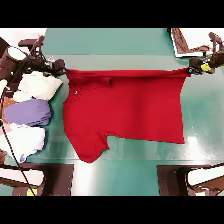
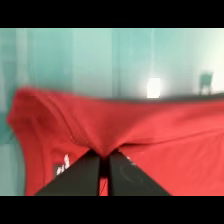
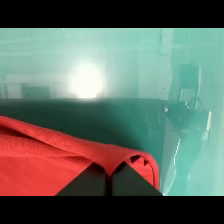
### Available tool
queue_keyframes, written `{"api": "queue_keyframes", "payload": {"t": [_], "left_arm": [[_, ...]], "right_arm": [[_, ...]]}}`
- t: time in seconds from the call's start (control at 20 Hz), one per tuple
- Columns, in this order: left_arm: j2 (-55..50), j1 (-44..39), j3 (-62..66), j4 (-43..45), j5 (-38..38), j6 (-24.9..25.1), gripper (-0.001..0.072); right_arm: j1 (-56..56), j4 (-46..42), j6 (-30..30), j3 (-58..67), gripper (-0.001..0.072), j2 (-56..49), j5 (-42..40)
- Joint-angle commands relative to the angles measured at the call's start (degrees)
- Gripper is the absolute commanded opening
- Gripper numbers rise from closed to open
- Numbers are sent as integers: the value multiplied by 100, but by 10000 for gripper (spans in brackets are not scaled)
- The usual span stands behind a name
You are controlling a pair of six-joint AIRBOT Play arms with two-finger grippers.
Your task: Fold the shirts.
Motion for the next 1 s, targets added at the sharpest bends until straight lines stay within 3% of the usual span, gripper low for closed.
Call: {"api": "queue_keyframes", "payload": {"t": [0.0, 0.25, 0.3, 0.35, 0.4, 0.45, 0.55, 0.7, 0.8, 0.95], "left_arm": [[-83, -39, -153, 455, -761, 164, 29], [-85, -42, -1082, 470, -647, 136, 31], [-85, -42, -1163, 468, -605, 70, 79], [-85, -42, -1178, 466, -603, -24, 390], [-81, -42, -1169, 450, -601, -35, 517], [-79, -42, -1145, 444, -638, -85, 483], [101, -22, -1147, 501, -879, -162, 483], [968, -24, -1683, 1412, -1128, -382, 482], [1947, -26, -2802, 1792, -1137, -656, 483], [3298, -31, -4590, 1397, -1132, -802, 483]], "right_arm": [[35, -79, -184, -98, 12, -46, 455], [63, 39, -177, -1681, 13, 378, -9], [63, 42, -177, -1915, 13, 463, -131], [63, 44, -168, -2076, 25, 531, -184], [63, 48, -168, -2135, 180, 560, -166], [61, 46, -168, -2129, 403, 575, -94], [28, 37, -170, -2131, 416, 728, 74], [-157, 26, -184, -2411, 415, 1338, 299], [-313, 35, -186, -2962, 415, 1980, 269], [-411, 37, -186, -3722, 414, 2811, -37]]}}
